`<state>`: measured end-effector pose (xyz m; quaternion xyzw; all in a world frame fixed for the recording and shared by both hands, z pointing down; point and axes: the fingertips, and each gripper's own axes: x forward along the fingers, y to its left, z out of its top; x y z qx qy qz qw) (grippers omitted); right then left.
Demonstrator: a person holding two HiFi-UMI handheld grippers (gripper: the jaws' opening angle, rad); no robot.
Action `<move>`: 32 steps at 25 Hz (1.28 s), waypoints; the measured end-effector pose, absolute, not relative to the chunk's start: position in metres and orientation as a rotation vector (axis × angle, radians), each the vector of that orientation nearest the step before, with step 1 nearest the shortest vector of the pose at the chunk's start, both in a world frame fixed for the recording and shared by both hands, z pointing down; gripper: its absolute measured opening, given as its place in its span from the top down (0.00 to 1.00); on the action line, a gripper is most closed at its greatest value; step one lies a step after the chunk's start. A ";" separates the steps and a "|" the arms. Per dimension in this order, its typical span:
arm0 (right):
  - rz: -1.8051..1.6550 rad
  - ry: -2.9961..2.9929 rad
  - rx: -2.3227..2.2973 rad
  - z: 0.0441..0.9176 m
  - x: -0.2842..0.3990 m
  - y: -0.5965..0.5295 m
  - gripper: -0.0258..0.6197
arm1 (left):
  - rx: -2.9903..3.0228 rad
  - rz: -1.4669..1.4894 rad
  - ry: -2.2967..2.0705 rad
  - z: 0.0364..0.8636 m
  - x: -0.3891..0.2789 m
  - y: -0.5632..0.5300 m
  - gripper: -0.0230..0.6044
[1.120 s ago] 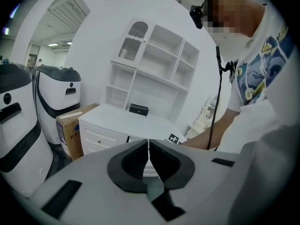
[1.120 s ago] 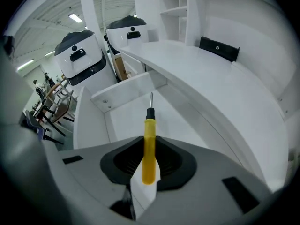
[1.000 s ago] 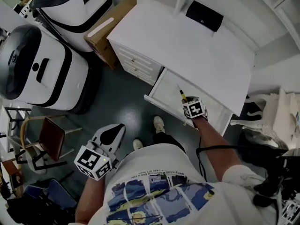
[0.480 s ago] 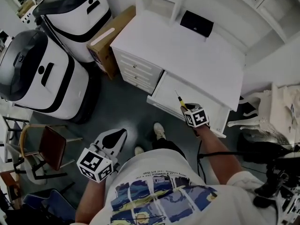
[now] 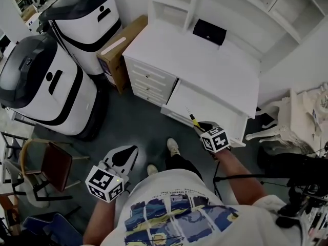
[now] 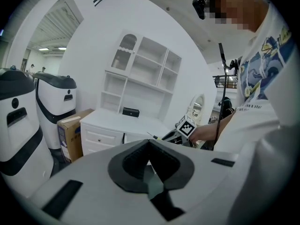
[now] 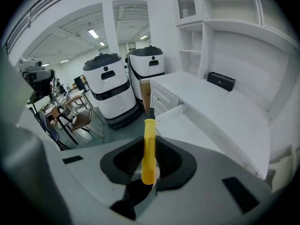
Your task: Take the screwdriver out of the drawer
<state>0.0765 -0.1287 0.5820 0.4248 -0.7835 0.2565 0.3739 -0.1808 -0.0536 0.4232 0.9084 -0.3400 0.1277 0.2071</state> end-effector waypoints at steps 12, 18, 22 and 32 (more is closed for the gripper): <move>0.604 -2.093 1.056 0.539 0.041 -0.074 0.81 | 2.556 0.340 -0.932 0.424 -0.184 -0.023 0.94; 0.593 -2.114 1.044 0.532 0.034 -0.056 0.81 | 2.565 0.333 -0.936 0.424 -0.183 -0.012 0.94; 0.591 -2.119 1.043 0.528 0.031 -0.048 0.81 | 2.567 0.335 -0.934 0.424 -0.185 -0.008 0.94; 0.588 -2.135 1.039 0.526 0.022 -0.038 0.81 | 2.576 0.339 -0.913 0.427 -0.183 -0.003 0.94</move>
